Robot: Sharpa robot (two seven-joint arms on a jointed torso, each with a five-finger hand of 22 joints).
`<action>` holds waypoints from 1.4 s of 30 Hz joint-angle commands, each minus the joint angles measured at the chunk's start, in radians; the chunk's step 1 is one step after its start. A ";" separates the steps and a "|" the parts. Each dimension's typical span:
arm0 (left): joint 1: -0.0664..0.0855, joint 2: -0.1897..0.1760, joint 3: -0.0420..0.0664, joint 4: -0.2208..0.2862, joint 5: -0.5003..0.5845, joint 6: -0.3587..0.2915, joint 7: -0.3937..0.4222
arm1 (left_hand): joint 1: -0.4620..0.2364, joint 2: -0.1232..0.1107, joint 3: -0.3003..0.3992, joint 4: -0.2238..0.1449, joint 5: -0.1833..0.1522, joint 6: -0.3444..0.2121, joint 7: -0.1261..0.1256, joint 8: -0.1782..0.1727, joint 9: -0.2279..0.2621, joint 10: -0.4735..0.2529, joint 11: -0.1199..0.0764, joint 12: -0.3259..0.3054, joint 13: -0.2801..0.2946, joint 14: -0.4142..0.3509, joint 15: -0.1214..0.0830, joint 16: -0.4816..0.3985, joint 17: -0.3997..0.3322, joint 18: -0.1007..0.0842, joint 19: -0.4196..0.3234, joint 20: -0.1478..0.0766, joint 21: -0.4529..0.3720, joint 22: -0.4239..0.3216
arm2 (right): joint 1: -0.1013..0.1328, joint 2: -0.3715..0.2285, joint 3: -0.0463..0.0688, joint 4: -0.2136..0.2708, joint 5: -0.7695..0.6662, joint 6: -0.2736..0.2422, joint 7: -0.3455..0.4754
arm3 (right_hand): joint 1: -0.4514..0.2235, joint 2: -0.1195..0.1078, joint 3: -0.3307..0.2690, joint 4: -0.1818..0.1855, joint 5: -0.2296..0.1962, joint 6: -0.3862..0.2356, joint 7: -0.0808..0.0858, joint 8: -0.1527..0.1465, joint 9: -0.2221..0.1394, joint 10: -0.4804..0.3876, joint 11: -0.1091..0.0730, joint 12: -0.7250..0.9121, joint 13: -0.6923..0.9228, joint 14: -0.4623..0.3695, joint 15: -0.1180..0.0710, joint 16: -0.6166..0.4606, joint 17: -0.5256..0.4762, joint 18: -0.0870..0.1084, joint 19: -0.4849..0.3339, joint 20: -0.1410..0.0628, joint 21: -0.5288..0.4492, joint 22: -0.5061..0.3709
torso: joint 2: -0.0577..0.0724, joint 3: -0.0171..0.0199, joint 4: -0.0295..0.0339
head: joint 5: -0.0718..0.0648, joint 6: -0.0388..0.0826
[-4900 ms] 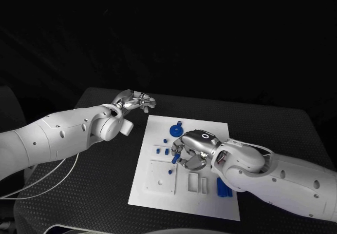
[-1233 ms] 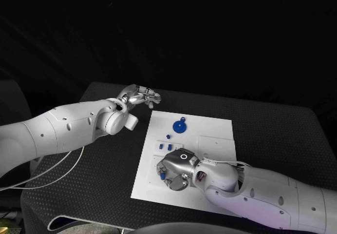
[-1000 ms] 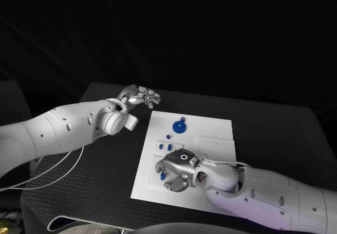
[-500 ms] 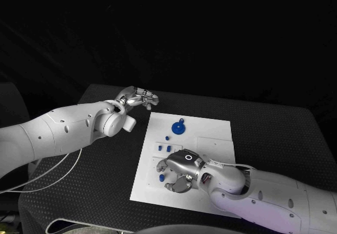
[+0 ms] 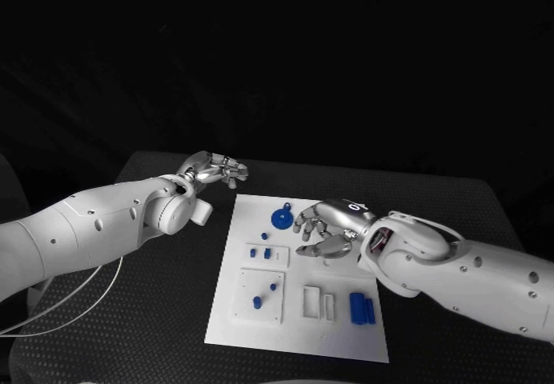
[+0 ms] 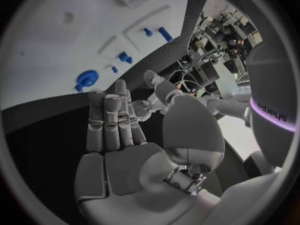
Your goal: Assemble the parts on the task board
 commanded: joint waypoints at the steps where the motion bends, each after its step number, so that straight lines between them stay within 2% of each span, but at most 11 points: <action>1: -0.003 0.006 0.000 -0.007 0.005 0.014 0.012 | -0.007 -0.002 0.001 0.006 0.001 -0.005 0.001 -0.004 -0.001 -0.008 -0.001 -0.005 -0.001 -0.003 0.006 -0.005 0.001 -0.020 -0.007 -0.055 -0.006 0.001 | 0.017 -0.031 0.000 -0.006 0.241 0.114 -0.030 | -0.008 -0.001 -0.006 0.002 -0.005 0.005 0.000 0.005 0.001 0.011 -0.005 0.013 0.008 0.005 -0.004 0.003 -0.001 0.028 0.007 -0.001 0.004 0.017 | -0.008 0.0005 -0.0077 | -0.013 0.003; 3: -0.008 0.006 -0.001 -0.009 0.006 0.016 0.013 | -0.008 -0.002 0.001 0.006 0.001 -0.005 0.001 -0.004 -0.001 -0.008 -0.001 -0.005 -0.001 -0.003 0.006 -0.005 0.001 -0.020 -0.007 -0.055 -0.006 0.001 | 0.022 -0.058 0.000 0.001 0.277 0.161 -0.060 | -0.009 0.000 -0.011 0.003 -0.007 0.007 -0.005 0.006 0.002 0.030 -0.013 0.037 0.025 0.011 -0.011 0.006 0.000 0.028 0.012 -0.004 0.006 0.017 | -0.010 0.0019 -0.0105 | -0.018 0.001; 4: -0.009 0.007 -0.001 -0.010 0.006 0.017 0.012 | -0.008 -0.002 0.001 0.006 0.001 -0.005 0.001 -0.004 -0.001 -0.008 -0.001 -0.005 -0.001 -0.003 0.006 -0.005 0.001 -0.020 -0.007 -0.055 -0.006 0.001 | 0.024 -0.067 0.000 0.002 0.301 0.176 -0.078 | -0.028 0.012 -0.035 0.016 -0.025 0.022 -0.024 0.016 0.008 0.179 -0.045 0.164 0.097 0.045 -0.034 0.038 0.014 0.027 0.040 -0.009 0.027 0.023 | -0.012 0.0025 -0.0113 | -0.019 0.001; 5: -0.011 0.006 -0.001 -0.012 0.006 0.018 0.012 | -0.008 -0.002 0.000 0.006 0.001 -0.005 0.001 -0.004 -0.001 -0.008 -0.001 -0.005 -0.001 -0.003 0.006 -0.005 0.001 -0.020 -0.007 -0.055 -0.006 0.001 | 0.026 -0.075 -0.001 0.002 0.323 0.203 -0.098 | -0.030 0.021 -0.044 0.016 -0.030 0.023 -0.034 0.017 0.011 0.157 -0.052 0.204 0.131 0.052 -0.045 0.047 0.020 0.028 0.053 -0.017 0.035 0.022 | -0.013 0.0034 -0.0125 | -0.020 0.000; 6: -0.013 0.007 -0.002 -0.013 0.007 0.018 0.012 | -0.008 -0.002 0.000 0.006 0.001 -0.005 0.001 -0.004 -0.001 -0.007 -0.001 -0.005 -0.001 -0.003 0.006 -0.005 0.001 -0.020 -0.007 -0.055 -0.006 0.001 | 0.026 -0.079 -0.001 0.002 0.336 0.229 -0.117 | -0.037 0.063 -0.055 0.022 -0.022 0.027 -0.046 0.019 0.020 0.032 -0.053 0.381 0.292 0.047 -0.049 0.055 0.032 0.028 0.064 -0.042 0.039 0.013 | -0.014 0.0039 -0.0138 | -0.020 0.000; 7: -0.015 0.008 -0.002 -0.015 0.007 0.018 0.013 | -0.009 -0.001 0.000 0.007 0.001 -0.005 0.001 -0.004 -0.001 -0.007 -0.001 -0.005 -0.001 -0.003 0.006 -0.005 0.001 -0.020 -0.007 -0.055 -0.006 0.001 | 0.026 -0.087 -0.002 0.002 0.346 0.251 -0.141 | -0.049 0.036 -0.073 0.020 -0.034 0.026 -0.044 0.018 0.022 0.013 -0.055 0.463 0.359 0.056 -0.054 0.067 0.041 0.028 0.067 -0.045 0.044 0.014 | -0.016 0.0047 -0.0154 | -0.022 -0.001; 8: -0.017 0.010 -0.003 -0.017 0.008 0.018 0.013 | -0.009 -0.001 0.000 0.007 0.001 -0.005 0.001 -0.004 -0.001 -0.007 -0.001 -0.005 -0.001 -0.003 0.006 -0.005 0.001 -0.020 -0.007 -0.055 -0.006 0.001 | 0.026 -0.094 -0.004 0.005 0.354 0.266 -0.163 | -0.040 0.039 -0.064 0.021 -0.019 0.027 -0.090 0.015 0.035 -0.151 -0.067 0.766 0.635 0.064 -0.033 0.111 0.085 0.028 0.074 -0.056 0.055 0.019 | -0.017 0.0054 -0.0171 | -0.024 -0.003; 9: -0.019 0.010 -0.003 -0.018 0.009 0.019 0.013 | -0.009 -0.001 0.000 0.007 0.001 -0.005 0.001 -0.004 -0.001 -0.007 -0.001 -0.005 -0.001 -0.003 0.006 -0.005 0.001 -0.020 -0.007 -0.055 -0.006 0.001 | 0.026 -0.100 -0.006 0.008 0.360 0.283 -0.187 | -0.072 0.040 -0.072 0.042 -0.035 0.029 -0.042 0.016 0.039 -0.185 -0.057 0.788 0.663 0.060 -0.051 0.111 0.090 0.028 0.072 -0.054 0.057 0.019 | -0.019 0.0054 -0.0177 | -0.026 -0.004; 17: -0.036 0.013 -0.006 -0.020 0.013 0.022 0.014 | -0.011 0.000 -0.001 0.008 0.001 -0.005 0.001 -0.004 -0.001 -0.007 -0.001 -0.005 -0.001 -0.003 0.006 -0.005 0.002 -0.020 -0.007 -0.055 -0.006 0.001 | 0.026 -0.166 -0.014 0.060 0.424 0.400 -0.349 | -0.124 0.070 -0.053 0.107 -0.011 0.061 -0.060 0.036 0.078 -0.144 -0.075 0.930 0.789 0.097 -0.072 0.129 0.126 0.028 0.104 -0.075 0.087 0.019 | -0.031 0.0068 -0.0236 | -0.033 -0.019; 28: -0.055 0.018 -0.012 -0.023 0.016 0.029 0.012 | -0.013 0.001 -0.002 0.009 0.001 -0.005 0.002 -0.003 -0.001 -0.008 -0.001 -0.005 -0.001 -0.004 0.006 -0.005 0.002 -0.020 -0.007 -0.054 -0.006 0.001 | 0.029 -0.225 -0.020 0.117 0.485 0.541 -0.466 | -0.204 0.113 -0.080 0.131 0.003 0.093 -0.074 0.048 0.110 -0.138 -0.087 0.962 0.847 0.103 -0.082 0.129 0.157 0.028 0.107 -0.089 0.099 0.018 | -0.048 0.0025 -0.0308 | -0.048 -0.035; 42: -0.063 0.020 -0.016 -0.015 0.026 0.032 0.025 | -0.039 -0.002 -0.018 0.020 0.000 -0.008 0.003 -0.004 -0.001 -0.012 0.001 -0.005 -0.001 -0.006 0.007 -0.008 0.005 -0.020 -0.010 -0.053 -0.006 0.002 | 0.029 -0.230 -0.084 0.117 0.455 0.543 -0.524 | -0.262 0.138 -0.094 0.135 -0.013 0.104 -0.078 0.043 0.125 -0.117 -0.091 0.966 0.885 0.113 -0.085 0.130 0.190 0.028 0.102 -0.094 0.107 0.018 | -0.063 -0.0028 -0.0374 | -0.052 -0.059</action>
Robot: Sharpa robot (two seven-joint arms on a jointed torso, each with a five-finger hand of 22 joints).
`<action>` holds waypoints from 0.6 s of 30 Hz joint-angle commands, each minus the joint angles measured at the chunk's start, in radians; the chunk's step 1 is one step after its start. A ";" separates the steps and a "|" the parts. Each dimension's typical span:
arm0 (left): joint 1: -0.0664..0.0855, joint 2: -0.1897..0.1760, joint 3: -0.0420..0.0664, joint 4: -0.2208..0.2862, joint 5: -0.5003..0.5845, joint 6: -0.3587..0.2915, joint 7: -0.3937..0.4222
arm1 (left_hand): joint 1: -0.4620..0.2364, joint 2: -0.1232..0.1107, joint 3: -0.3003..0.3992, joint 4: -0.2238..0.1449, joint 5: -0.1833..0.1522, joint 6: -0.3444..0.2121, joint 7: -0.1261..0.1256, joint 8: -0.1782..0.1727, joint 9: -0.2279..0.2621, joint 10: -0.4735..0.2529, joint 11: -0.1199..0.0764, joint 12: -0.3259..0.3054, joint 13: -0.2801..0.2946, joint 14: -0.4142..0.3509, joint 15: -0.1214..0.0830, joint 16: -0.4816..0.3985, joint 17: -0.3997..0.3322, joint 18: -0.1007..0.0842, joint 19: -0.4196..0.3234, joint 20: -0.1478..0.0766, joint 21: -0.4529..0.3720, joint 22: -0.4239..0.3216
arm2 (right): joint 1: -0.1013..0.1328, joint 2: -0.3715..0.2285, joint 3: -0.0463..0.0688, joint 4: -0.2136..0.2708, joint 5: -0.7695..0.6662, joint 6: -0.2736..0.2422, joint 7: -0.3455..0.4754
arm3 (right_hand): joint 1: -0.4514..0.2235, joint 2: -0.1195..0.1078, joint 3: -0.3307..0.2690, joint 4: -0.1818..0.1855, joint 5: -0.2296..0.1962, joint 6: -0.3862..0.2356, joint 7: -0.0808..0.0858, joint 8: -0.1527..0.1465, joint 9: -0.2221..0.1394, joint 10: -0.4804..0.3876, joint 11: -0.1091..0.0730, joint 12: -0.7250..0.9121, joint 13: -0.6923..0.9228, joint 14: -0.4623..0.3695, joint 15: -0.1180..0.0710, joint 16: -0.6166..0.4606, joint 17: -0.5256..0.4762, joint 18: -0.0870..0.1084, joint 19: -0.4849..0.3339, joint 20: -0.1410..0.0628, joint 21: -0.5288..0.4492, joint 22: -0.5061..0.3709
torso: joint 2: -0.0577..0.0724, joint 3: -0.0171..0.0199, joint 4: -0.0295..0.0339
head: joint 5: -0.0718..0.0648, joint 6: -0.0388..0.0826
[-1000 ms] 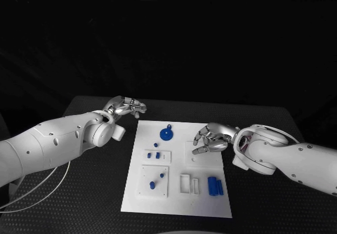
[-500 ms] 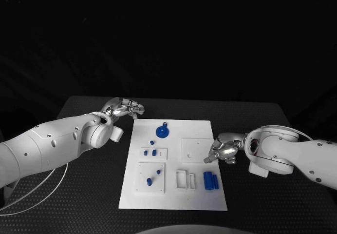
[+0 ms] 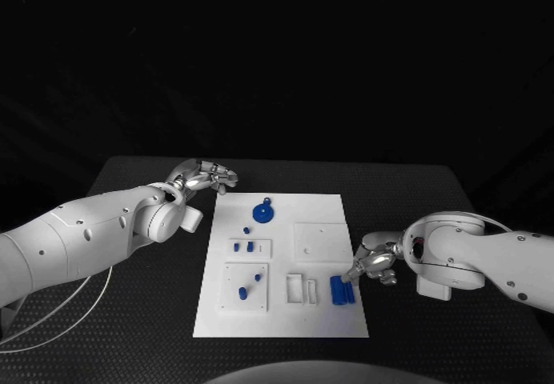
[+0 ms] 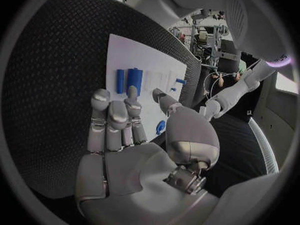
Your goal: Assemble the parts on the task board
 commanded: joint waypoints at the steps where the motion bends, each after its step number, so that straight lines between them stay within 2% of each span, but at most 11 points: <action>1: 0.000 0.002 0.000 0.003 0.016 0.015 0.026 | -0.025 0.000 -0.019 0.004 0.024 -0.006 -0.001 -0.003 -0.001 -0.007 -0.001 -0.005 -0.001 -0.003 0.004 -0.004 0.003 -0.020 -0.009 -0.057 -0.006 0.002 | 0.000 0.006 -0.010 0.003 -0.014 0.021 -0.041 | -0.013 0.001 -0.006 0.000 -0.003 0.015 0.006 -0.004 0.002 0.007 -0.001 0.003 0.004 0.005 -0.003 0.003 0.005 0.032 0.000 -0.006 0.007 0.019 | -0.004 -0.0030 -0.0032 | 0.001 -0.005; 2: 0.000 0.002 0.000 0.004 0.017 0.015 0.028 | -0.039 0.003 -0.039 0.001 0.034 -0.007 -0.001 -0.002 0.000 -0.008 -0.001 -0.005 -0.001 -0.004 0.004 -0.005 0.005 -0.019 -0.011 -0.057 -0.006 0.003 | 0.000 0.008 -0.014 0.003 -0.014 0.010 -0.044 | -0.018 0.000 -0.007 0.000 -0.003 0.015 0.006 -0.004 0.003 0.008 -0.001 0.003 0.006 0.006 -0.003 0.004 0.008 0.032 -0.001 -0.006 0.008 0.019 | -0.005 -0.0030 -0.0034 | 0.001 -0.005; 7: 0.000 -0.011 0.000 0.024 0.025 0.016 0.033 | -0.095 -0.001 -0.104 0.000 0.013 -0.011 -0.001 -0.002 -0.001 -0.011 -0.001 -0.005 -0.001 -0.006 0.004 -0.009 0.009 -0.016 -0.014 -0.056 -0.011 0.000 | -0.001 0.026 -0.029 -0.011 -0.034 -0.018 -0.052 | -0.043 -0.002 -0.021 -0.007 0.018 0.017 0.005 -0.009 0.008 0.009 -0.002 -0.003 0.014 0.006 -0.003 0.001 0.017 0.032 -0.004 -0.007 0.011 0.019 | -0.005 -0.0038 -0.0015 | 0.000 -0.012; 9: 0.000 -0.016 0.001 0.032 0.025 0.016 0.033 | -0.106 -0.002 -0.116 0.001 0.008 -0.012 0.000 -0.003 -0.001 -0.012 0.000 -0.005 -0.001 -0.007 0.004 -0.010 0.010 -0.016 -0.014 -0.056 -0.013 -0.001 | -0.001 0.036 -0.031 -0.017 -0.041 -0.028 -0.051 | -0.054 0.004 -0.034 -0.022 0.039 0.015 0.005 -0.013 0.012 0.010 -0.002 -0.006 0.020 0.006 -0.003 -0.001 0.021 0.032 -0.006 -0.009 0.013 0.018 | -0.005 -0.0035 -0.0006 | 0.001 -0.014; 11: 0.001 -0.019 0.001 0.037 0.025 0.014 0.034 | -0.109 -0.003 -0.119 0.001 0.008 -0.012 0.000 -0.003 -0.001 -0.012 0.000 -0.005 -0.001 -0.007 0.004 -0.011 0.010 -0.015 -0.014 -0.056 -0.014 -0.001 | -0.001 0.046 -0.033 -0.026 -0.046 -0.030 -0.049 | -0.074 0.019 -0.063 -0.052 0.084 0.014 0.006 -0.019 0.016 0.012 -0.001 -0.010 0.029 0.006 -0.002 -0.005 0.026 0.032 -0.009 -0.010 0.016 0.018 | -0.005 -0.0028 -0.0009 | 0.002 -0.014; 13: 0.001 -0.020 0.001 0.041 0.025 0.015 0.033 | -0.112 -0.003 -0.121 0.002 0.008 -0.012 0.000 -0.003 -0.002 -0.012 0.000 -0.005 -0.001 -0.007 0.004 -0.011 0.011 -0.015 -0.014 -0.056 -0.014 -0.001 | -0.003 0.057 -0.037 -0.034 -0.050 -0.042 -0.050 | -0.086 0.030 -0.080 -0.078 0.093 0.014 0.006 -0.024 0.019 0.013 -0.001 -0.014 0.035 0.006 -0.002 -0.009 0.030 0.032 -0.011 -0.011 0.016 0.016 | -0.005 -0.0027 -0.0008 | 0.003 -0.014; 18: 0.001 -0.020 0.001 0.046 0.025 0.014 0.034 | -0.117 -0.002 -0.125 0.004 0.008 -0.013 0.000 -0.003 -0.002 -0.012 -0.001 -0.005 -0.001 -0.007 0.004 -0.012 0.011 -0.015 -0.013 -0.056 -0.015 -0.002 | -0.018 0.079 -0.040 -0.052 -0.076 -0.056 -0.046 | -0.098 0.034 -0.088 -0.097 0.101 0.007 0.009 -0.032 0.020 0.010 0.001 -0.022 0.036 0.004 -0.001 -0.016 0.028 0.032 -0.012 -0.011 0.015 0.015 | -0.004 -0.0033 -0.0023 | 0.006 -0.016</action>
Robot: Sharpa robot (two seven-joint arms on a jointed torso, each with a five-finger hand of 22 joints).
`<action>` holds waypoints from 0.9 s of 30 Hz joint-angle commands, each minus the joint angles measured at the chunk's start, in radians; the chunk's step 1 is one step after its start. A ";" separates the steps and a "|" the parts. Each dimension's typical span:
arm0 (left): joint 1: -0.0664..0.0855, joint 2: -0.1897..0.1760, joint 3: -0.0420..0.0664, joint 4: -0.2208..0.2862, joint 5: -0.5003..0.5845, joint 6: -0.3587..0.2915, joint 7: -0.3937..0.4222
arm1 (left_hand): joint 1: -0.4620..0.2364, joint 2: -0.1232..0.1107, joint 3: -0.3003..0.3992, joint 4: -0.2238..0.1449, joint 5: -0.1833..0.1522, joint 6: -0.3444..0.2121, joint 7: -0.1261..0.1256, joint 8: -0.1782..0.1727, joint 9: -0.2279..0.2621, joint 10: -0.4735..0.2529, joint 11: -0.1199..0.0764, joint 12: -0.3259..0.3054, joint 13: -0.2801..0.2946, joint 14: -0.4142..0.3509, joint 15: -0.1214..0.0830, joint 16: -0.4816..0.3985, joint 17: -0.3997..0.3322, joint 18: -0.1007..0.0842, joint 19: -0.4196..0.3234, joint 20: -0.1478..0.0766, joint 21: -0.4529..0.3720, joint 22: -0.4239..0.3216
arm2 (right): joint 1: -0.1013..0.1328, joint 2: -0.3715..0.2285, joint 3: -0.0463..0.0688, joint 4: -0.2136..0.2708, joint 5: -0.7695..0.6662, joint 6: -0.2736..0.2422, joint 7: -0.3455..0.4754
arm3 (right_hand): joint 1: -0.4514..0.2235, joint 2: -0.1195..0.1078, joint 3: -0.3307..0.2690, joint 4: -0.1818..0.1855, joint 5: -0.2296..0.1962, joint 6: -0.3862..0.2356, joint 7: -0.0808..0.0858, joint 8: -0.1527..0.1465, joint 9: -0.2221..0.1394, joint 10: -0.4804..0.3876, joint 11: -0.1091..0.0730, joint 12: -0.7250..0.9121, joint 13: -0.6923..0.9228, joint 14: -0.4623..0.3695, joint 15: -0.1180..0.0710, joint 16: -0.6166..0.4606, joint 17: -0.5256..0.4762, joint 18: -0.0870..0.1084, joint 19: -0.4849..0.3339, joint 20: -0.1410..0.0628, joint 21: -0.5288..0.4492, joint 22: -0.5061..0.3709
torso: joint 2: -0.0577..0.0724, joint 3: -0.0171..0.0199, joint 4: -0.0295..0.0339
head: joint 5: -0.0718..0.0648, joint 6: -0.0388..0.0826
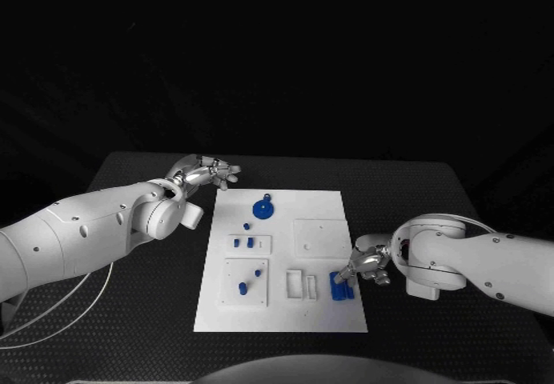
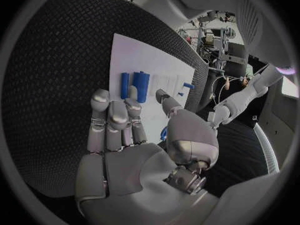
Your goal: Assemble the parts on the task board
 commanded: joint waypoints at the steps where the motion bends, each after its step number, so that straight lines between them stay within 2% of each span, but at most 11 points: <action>1: 0.001 0.001 0.001 0.005 0.009 0.012 0.019 | -0.009 0.001 -0.006 0.003 -0.004 -0.006 0.000 -0.003 -0.001 -0.008 -0.002 -0.005 -0.001 -0.003 0.000 -0.004 0.002 -0.015 -0.006 -0.056 -0.006 -0.001 | -0.012 0.011 -0.002 -0.008 -0.043 -0.027 -0.004 | -0.013 -0.001 -0.002 -0.011 0.009 -0.001 0.010 -0.009 0.001 0.000 0.002 -0.010 -0.003 0.001 -0.002 -0.009 -0.004 0.032 -0.009 -0.007 0.000 0.015 | 0.001 -0.0003 -0.0009 | 0.003 -0.001; 7: 0.001 0.001 0.001 0.008 0.010 0.011 0.019 | -0.024 -0.001 -0.014 0.011 -0.005 -0.008 0.000 -0.004 -0.002 -0.010 -0.002 -0.006 -0.002 -0.006 0.001 -0.008 0.002 -0.014 -0.006 -0.056 -0.008 -0.003 | -0.021 0.030 -0.002 -0.023 -0.073 -0.025 -0.007 | -0.020 0.003 -0.005 -0.026 0.014 -0.003 0.011 -0.014 0.002 -0.004 0.004 -0.018 -0.004 0.000 0.000 -0.016 -0.006 0.032 -0.010 -0.006 -0.001 0.013 | 0.001 0.0007 -0.0003 | 0.007 -0.006; 14: 0.001 -0.001 0.001 0.008 0.010 0.013 0.019 | -0.026 -0.001 -0.014 0.012 -0.004 -0.008 0.000 -0.005 -0.003 -0.010 -0.002 -0.006 -0.002 -0.007 0.002 -0.010 0.001 -0.014 -0.006 -0.056 -0.009 -0.004 | -0.029 0.037 -0.003 -0.028 -0.087 -0.023 -0.008 | -0.023 0.007 -0.006 -0.033 0.016 -0.002 0.012 -0.016 0.003 -0.003 0.004 -0.020 -0.001 0.001 0.001 -0.017 -0.004 0.032 -0.010 -0.006 -0.002 0.013 | 0.000 -0.0021 -0.0025 | 0.009 -0.011; 19: 0.001 -0.001 0.001 0.009 0.012 0.014 0.018 | -0.028 0.000 -0.015 0.014 -0.004 -0.008 0.000 -0.005 -0.003 -0.010 -0.002 -0.006 -0.002 -0.008 0.002 -0.011 0.001 -0.014 -0.006 -0.055 -0.010 -0.004 | -0.034 0.056 -0.003 -0.028 -0.099 -0.042 -0.006 | -0.024 0.009 -0.006 -0.040 0.019 -0.002 0.012 -0.017 0.004 0.003 0.004 -0.016 0.005 0.004 0.001 -0.016 0.001 0.032 -0.009 -0.005 -0.001 0.013 | 0.000 -0.0018 -0.0027 | 0.013 -0.014; 23: 0.001 -0.002 0.001 0.010 0.013 0.016 0.018 | -0.028 0.000 -0.015 0.015 -0.004 -0.008 0.000 -0.005 -0.003 -0.010 -0.002 -0.006 -0.002 -0.008 0.002 -0.012 0.001 -0.014 -0.007 -0.055 -0.010 -0.004 | -0.037 0.079 -0.003 -0.036 -0.146 -0.044 -0.005 | -0.025 0.009 -0.006 -0.043 0.020 -0.001 0.012 -0.017 0.005 0.005 0.004 -0.016 0.007 0.004 0.001 -0.016 0.002 0.032 -0.009 -0.005 -0.001 0.013 | 0.000 -0.0015 -0.0006 | 0.011 -0.012; 27: 0.001 -0.003 0.001 0.012 0.013 0.018 0.017 | -0.029 0.001 -0.015 0.015 -0.004 -0.008 0.000 -0.005 -0.003 -0.010 -0.002 -0.006 -0.002 -0.008 0.002 -0.012 0.001 -0.014 -0.006 -0.055 -0.010 -0.004 | -0.045 0.095 -0.003 -0.039 -0.168 -0.052 -0.004 | -0.027 0.008 -0.007 -0.046 0.019 0.000 0.012 -0.018 0.005 0.005 0.004 -0.016 0.008 0.005 0.001 -0.017 0.002 0.032 -0.009 -0.005 -0.001 0.013 | 0.000 -0.0028 -0.0001 | 0.010 -0.011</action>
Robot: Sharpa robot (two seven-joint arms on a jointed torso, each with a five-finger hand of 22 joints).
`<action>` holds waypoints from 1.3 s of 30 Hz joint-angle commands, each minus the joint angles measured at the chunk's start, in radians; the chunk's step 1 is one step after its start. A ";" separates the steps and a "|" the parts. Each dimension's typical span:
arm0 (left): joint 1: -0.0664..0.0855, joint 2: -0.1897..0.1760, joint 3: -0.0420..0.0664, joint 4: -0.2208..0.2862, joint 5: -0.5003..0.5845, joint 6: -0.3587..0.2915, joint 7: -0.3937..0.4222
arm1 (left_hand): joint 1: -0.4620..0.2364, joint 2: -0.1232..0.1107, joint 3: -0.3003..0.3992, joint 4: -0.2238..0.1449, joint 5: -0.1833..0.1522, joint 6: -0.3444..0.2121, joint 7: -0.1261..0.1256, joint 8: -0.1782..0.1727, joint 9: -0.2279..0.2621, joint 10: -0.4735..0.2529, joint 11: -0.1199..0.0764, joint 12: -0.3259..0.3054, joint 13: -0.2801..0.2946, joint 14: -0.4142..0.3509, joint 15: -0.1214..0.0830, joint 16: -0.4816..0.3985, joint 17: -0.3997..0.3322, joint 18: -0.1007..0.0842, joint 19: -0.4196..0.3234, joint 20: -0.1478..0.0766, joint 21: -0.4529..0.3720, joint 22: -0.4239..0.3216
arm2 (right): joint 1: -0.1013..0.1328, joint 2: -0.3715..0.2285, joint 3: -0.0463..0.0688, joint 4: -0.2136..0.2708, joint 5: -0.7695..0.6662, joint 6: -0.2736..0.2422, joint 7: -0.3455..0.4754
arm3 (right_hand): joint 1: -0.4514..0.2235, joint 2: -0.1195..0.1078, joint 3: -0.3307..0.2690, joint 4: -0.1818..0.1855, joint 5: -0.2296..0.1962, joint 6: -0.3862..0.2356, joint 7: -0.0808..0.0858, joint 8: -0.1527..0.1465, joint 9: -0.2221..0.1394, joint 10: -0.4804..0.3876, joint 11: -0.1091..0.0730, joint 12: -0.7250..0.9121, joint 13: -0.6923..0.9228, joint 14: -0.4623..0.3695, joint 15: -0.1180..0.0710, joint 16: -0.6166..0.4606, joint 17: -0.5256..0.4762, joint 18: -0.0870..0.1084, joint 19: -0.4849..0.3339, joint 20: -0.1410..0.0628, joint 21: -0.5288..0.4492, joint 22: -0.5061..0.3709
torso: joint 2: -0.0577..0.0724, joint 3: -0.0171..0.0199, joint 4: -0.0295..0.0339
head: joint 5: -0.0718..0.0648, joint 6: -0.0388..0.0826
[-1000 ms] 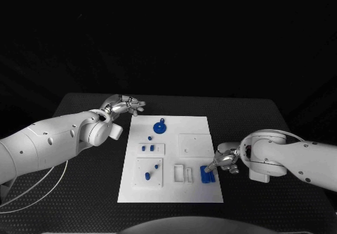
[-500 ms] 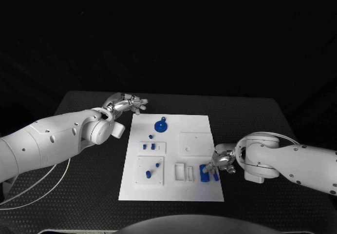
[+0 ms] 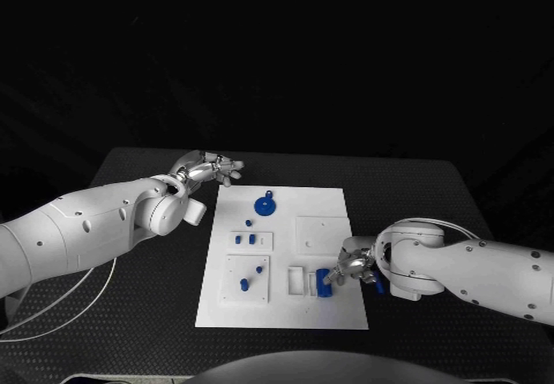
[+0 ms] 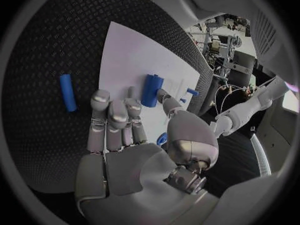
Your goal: Assemble the parts on the task board
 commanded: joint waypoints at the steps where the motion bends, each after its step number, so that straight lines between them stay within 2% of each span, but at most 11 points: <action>1: 0.001 0.001 0.001 0.003 0.008 0.016 0.013 | -0.011 0.002 -0.003 0.003 -0.004 -0.008 0.000 -0.005 -0.001 -0.007 0.001 -0.006 -0.001 -0.008 0.002 -0.004 0.001 -0.014 -0.007 -0.055 -0.005 -0.001 | -0.008 0.007 -0.001 0.001 -0.059 -0.011 0.003 | -0.010 -0.002 -0.001 -0.006 0.004 0.002 0.006 -0.007 0.002 0.006 0.004 -0.001 0.001 0.005 0.000 -0.007 0.001 0.039 -0.001 -0.001 -0.001 0.013 | 0.000 -0.0012 0.0022 | 0.000 0.000; 4: 0.001 -0.001 0.001 0.004 0.008 0.017 0.011 | -0.011 0.002 -0.003 0.004 -0.004 -0.008 0.000 -0.005 -0.001 -0.007 0.001 -0.006 -0.001 -0.008 0.002 -0.004 0.001 -0.014 -0.007 -0.055 -0.005 -0.001 | -0.010 0.017 -0.001 -0.003 -0.046 -0.016 0.004 | -0.012 -0.003 -0.002 -0.009 0.004 0.003 0.006 -0.008 0.002 0.006 0.004 -0.002 0.002 0.005 0.000 -0.007 0.002 0.039 -0.001 -0.001 -0.001 0.013 | 0.000 -0.0010 0.0028 | 0.001 0.000; 8: 0.001 -0.003 0.001 0.005 0.008 0.017 0.009 | -0.011 0.002 -0.003 0.004 -0.004 -0.008 0.000 -0.005 -0.001 -0.007 0.001 -0.005 -0.001 -0.008 0.002 -0.004 0.001 -0.014 -0.007 -0.055 -0.005 -0.001 | -0.013 0.025 -0.001 -0.007 -0.029 -0.029 0.004 | -0.014 -0.003 -0.002 -0.010 0.004 0.003 0.006 -0.008 0.002 0.006 0.004 -0.002 0.002 0.005 0.000 -0.008 0.001 0.039 -0.001 -0.001 -0.002 0.013 | -0.001 -0.0015 -0.0004 | 0.004 0.000; 14: 0.001 -0.003 0.001 0.006 0.008 0.018 0.007 | -0.011 0.003 -0.003 0.004 -0.004 -0.008 0.000 -0.005 -0.001 -0.007 0.001 -0.005 -0.001 -0.008 0.002 -0.004 0.001 -0.014 -0.007 -0.055 -0.005 -0.001 | -0.017 0.041 -0.001 -0.017 0.000 -0.041 0.006 | -0.024 -0.003 -0.004 -0.011 0.005 0.004 0.006 -0.010 0.003 0.007 0.004 -0.005 0.004 0.005 0.000 -0.011 0.001 0.039 -0.001 0.000 -0.003 0.012 | 0.000 -0.0013 -0.0001 | 0.004 0.001; 20: 0.001 -0.005 0.001 0.008 0.008 0.019 0.004 | -0.011 0.004 -0.002 0.004 -0.004 -0.008 0.000 -0.005 -0.001 -0.008 0.001 -0.005 -0.001 -0.007 0.002 -0.005 0.001 -0.013 -0.006 -0.055 -0.005 -0.001 | -0.030 0.056 -0.001 -0.026 0.004 -0.029 0.006 | -0.029 -0.003 -0.003 -0.012 0.007 0.004 0.006 -0.011 0.003 0.004 0.004 -0.008 0.002 0.004 0.000 -0.013 0.001 0.039 -0.001 0.000 -0.003 0.011 | 0.000 -0.0004 0.0003 | 0.005 0.002; 25: 0.002 -0.007 0.001 0.009 0.008 0.019 0.003 | -0.010 0.004 -0.002 0.004 -0.004 -0.009 0.000 -0.005 -0.001 -0.008 0.001 -0.005 -0.001 -0.007 0.002 -0.005 0.001 -0.013 -0.006 -0.055 -0.005 -0.001 | -0.043 0.062 -0.001 -0.034 0.011 -0.028 0.008 | -0.023 0.002 0.005 -0.023 0.012 0.005 0.006 -0.014 0.005 0.003 0.004 -0.013 0.003 0.005 0.000 -0.015 0.003 0.039 0.000 -0.001 -0.004 0.011 | 0.001 -0.0007 0.0005 | 0.006 0.001; 31: 0.002 -0.007 0.001 0.011 0.008 0.020 0.002 | -0.008 0.005 -0.002 0.003 -0.003 -0.009 0.000 -0.005 -0.002 -0.008 0.001 -0.005 -0.001 -0.007 0.002 -0.005 0.001 -0.013 -0.006 -0.055 -0.005 -0.001 | -0.043 0.061 -0.001 -0.036 0.015 -0.039 0.009 | -0.011 0.012 0.024 -0.033 0.026 0.008 0.006 -0.016 0.007 0.005 0.004 -0.016 0.006 0.008 0.000 -0.019 0.005 0.039 0.003 0.000 -0.004 0.011 | 0.000 -0.0005 -0.0016 | 0.008 0.000; 33: 0.002 -0.008 0.001 0.011 0.008 0.019 0.002 | -0.007 0.005 -0.001 0.003 -0.003 -0.009 0.000 -0.005 -0.002 -0.008 0.001 -0.005 -0.001 -0.006 0.002 -0.005 0.001 -0.013 -0.006 -0.055 -0.005 -0.001 | -0.043 0.059 -0.001 -0.036 0.016 -0.050 0.010 | 0.001 0.015 0.042 -0.038 0.040 0.012 0.006 -0.016 0.009 0.009 0.004 -0.017 0.009 0.010 0.000 -0.020 0.007 0.039 0.005 0.001 -0.003 0.011 | 0.000 -0.0008 -0.0021 | 0.008 0.001; 37: 0.003 -0.009 0.001 0.012 0.008 0.019 0.001 | -0.006 0.006 -0.001 0.002 -0.003 -0.009 0.000 -0.005 -0.002 -0.008 0.001 -0.005 -0.001 -0.006 0.002 -0.005 0.002 -0.012 -0.006 -0.055 -0.005 -0.001 | -0.043 0.048 -0.001 -0.031 0.038 -0.060 0.011 | 0.014 0.015 0.080 -0.031 0.037 0.020 0.005 -0.017 0.012 0.015 0.003 -0.020 0.013 0.014 0.000 -0.023 0.011 0.039 0.010 0.005 -0.002 0.011 | 0.000 -0.0004 -0.0013 | 0.010 0.003; 38: 0.003 -0.009 0.001 0.012 0.008 0.018 0.001 | -0.005 0.006 -0.001 0.002 -0.002 -0.009 0.000 -0.005 -0.002 -0.008 0.001 -0.005 -0.001 -0.006 0.002 -0.005 0.002 -0.012 -0.006 -0.055 -0.005 -0.001 | -0.043 0.044 -0.001 -0.029 0.049 -0.063 0.011 | 0.022 0.010 0.105 -0.021 0.014 0.023 0.005 -0.019 0.013 0.016 0.003 -0.025 0.012 0.015 0.000 -0.025 0.012 0.039 0.011 0.006 -0.002 0.011 | 0.000 -0.0007 -0.0014 | 0.011 0.003; 39: 0.003 -0.010 0.001 0.012 0.008 0.018 0.000 | -0.005 0.006 -0.001 0.002 -0.002 -0.009 0.000 -0.005 -0.002 -0.008 0.001 -0.005 -0.001 -0.006 0.002 -0.005 0.002 -0.012 -0.006 -0.055 -0.005 -0.001 | -0.043 0.038 -0.001 -0.025 0.060 -0.068 0.011 | 0.029 -0.005 0.142 -0.001 -0.019 0.025 0.004 -0.021 0.014 0.017 0.003 -0.029 0.013 0.017 0.000 -0.028 0.014 0.039 0.013 0.008 -0.003 0.010 | 0.000 -0.0007 -0.0014 | 0.011 0.003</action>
